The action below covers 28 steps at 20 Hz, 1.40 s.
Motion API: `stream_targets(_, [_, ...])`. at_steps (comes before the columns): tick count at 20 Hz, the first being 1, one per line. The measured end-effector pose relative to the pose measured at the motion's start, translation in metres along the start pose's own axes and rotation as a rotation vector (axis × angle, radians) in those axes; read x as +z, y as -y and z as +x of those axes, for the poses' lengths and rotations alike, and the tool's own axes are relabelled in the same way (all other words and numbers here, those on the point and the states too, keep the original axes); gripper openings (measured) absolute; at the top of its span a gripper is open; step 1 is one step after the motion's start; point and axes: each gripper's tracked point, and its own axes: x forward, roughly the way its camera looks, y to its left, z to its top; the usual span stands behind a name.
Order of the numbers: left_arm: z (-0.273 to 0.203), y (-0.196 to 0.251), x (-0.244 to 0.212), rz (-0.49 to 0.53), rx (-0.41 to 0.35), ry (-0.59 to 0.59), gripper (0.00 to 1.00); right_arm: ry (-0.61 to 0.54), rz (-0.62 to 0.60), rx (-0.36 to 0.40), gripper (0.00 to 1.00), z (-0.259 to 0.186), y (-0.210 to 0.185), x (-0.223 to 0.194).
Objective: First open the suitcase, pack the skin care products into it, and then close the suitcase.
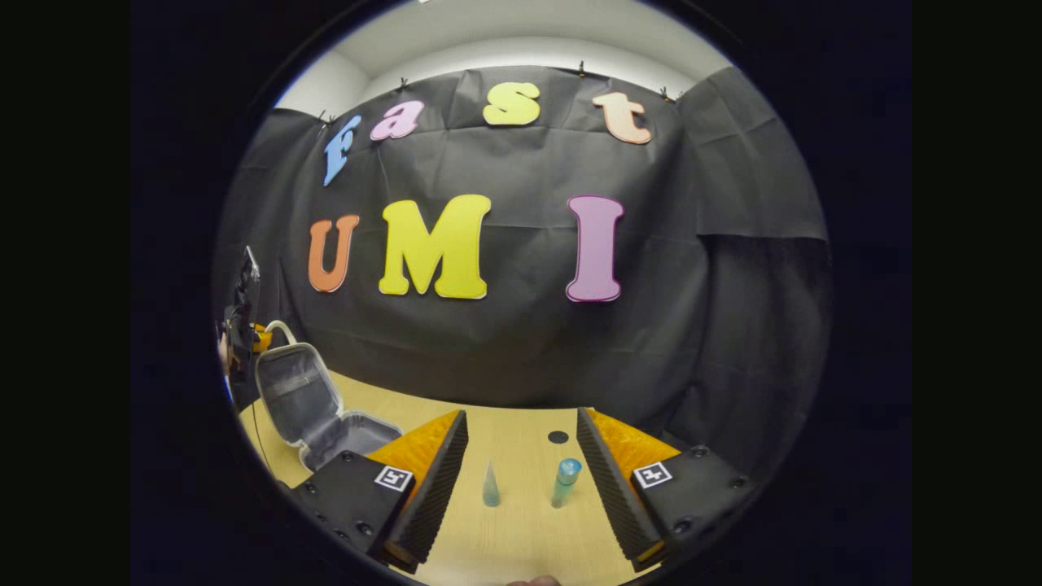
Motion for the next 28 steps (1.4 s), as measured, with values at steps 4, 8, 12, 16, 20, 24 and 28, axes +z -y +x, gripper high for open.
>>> stream_targets(4, [0.052, -0.033, -0.079, -0.152, 0.012, -0.147, 0.03, -0.057, -0.057, -0.01, 0.8, -0.003, -0.013, -0.014])
stream_targets(8, [0.061, -0.005, -0.153, -0.359, -0.024, -0.293, 0.03, -0.081, -0.051, -0.052, 0.78, -0.004, -0.02, -0.016])
stream_targets(12, [0.057, 0.011, -0.168, -0.508, -0.047, -0.335, 0.08, -0.07, -0.055, -0.062, 0.8, -0.008, -0.029, -0.015])
stream_targets(16, [0.054, -0.01, -0.177, -0.45, 0.053, -0.354, 0.39, -0.071, -0.032, -0.046, 0.8, -0.004, -0.038, -0.015])
stream_targets(20, [0.025, -0.013, -0.129, -0.436, 0.095, -0.261, 1.0, -0.054, 0.002, -0.032, 0.79, -0.004, -0.037, -0.016])
stream_targets(24, [-0.023, 0.016, -0.051, -0.404, 0.085, -0.138, 1.0, -0.053, 0.046, -0.022, 0.8, 0.001, -0.025, -0.026])
stream_targets(28, [-0.072, 0.09, 0.02, -0.359, 0.052, -0.039, 1.0, -0.041, 0.084, -0.002, 0.8, 0.004, -0.005, -0.033])
